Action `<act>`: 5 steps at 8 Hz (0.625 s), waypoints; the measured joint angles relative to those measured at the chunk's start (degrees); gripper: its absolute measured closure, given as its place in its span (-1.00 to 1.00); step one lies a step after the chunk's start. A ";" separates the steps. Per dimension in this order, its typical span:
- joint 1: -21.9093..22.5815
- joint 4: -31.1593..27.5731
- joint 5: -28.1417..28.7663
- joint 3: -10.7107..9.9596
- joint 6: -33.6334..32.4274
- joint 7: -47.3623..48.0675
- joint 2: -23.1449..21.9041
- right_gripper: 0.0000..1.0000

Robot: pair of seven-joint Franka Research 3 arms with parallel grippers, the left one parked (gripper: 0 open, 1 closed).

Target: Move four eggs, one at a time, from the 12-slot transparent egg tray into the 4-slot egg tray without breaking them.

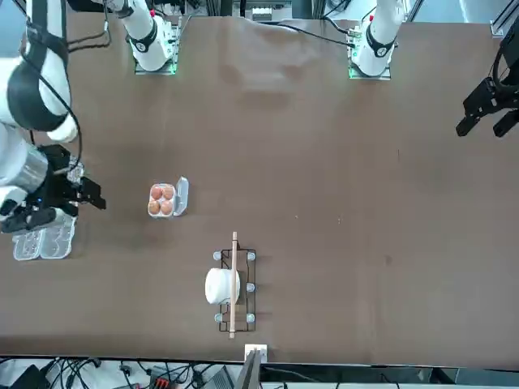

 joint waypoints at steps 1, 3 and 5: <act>1.04 1.48 -2.34 0.01 -2.17 4.36 -0.75 -1.00; 3.05 3.83 -4.46 0.01 -6.62 10.77 -2.43 -1.00; 2.81 4.44 -4.73 -1.14 -9.33 11.80 -4.18 -1.00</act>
